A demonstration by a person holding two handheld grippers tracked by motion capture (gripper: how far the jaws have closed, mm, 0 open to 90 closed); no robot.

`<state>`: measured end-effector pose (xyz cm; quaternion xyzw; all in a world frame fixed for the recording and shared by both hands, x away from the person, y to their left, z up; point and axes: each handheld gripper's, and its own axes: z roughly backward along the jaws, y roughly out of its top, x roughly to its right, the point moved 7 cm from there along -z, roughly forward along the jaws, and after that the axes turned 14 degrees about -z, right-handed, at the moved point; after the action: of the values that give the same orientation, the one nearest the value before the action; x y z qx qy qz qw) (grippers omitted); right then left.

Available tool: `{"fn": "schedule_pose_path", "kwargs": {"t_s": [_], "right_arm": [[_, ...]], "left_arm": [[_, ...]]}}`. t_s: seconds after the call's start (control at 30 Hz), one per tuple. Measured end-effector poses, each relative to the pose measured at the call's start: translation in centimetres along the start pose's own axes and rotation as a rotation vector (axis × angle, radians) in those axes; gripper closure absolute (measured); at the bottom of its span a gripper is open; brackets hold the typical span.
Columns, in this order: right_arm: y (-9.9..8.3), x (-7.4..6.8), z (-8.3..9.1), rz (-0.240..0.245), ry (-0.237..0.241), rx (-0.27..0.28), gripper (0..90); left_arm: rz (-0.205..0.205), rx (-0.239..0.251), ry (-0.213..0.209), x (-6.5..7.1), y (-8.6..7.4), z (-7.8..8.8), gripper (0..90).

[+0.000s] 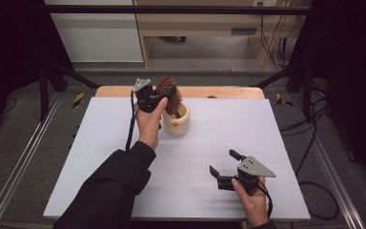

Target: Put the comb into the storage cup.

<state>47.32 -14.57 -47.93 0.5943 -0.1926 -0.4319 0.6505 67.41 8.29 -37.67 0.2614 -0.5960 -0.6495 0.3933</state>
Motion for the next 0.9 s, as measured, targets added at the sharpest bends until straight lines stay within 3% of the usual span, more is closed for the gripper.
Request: {"fn": "schedule_pose_path", "kwargs": {"t_s": [0.9], "right_arm": [[-0.11, 0.03, -0.2, -0.001, 0.0, -0.008, 6.0]], "left_arm": [[0.018, -0.016, -0.01, -0.87, -0.18, 0.24, 46.9]]}}
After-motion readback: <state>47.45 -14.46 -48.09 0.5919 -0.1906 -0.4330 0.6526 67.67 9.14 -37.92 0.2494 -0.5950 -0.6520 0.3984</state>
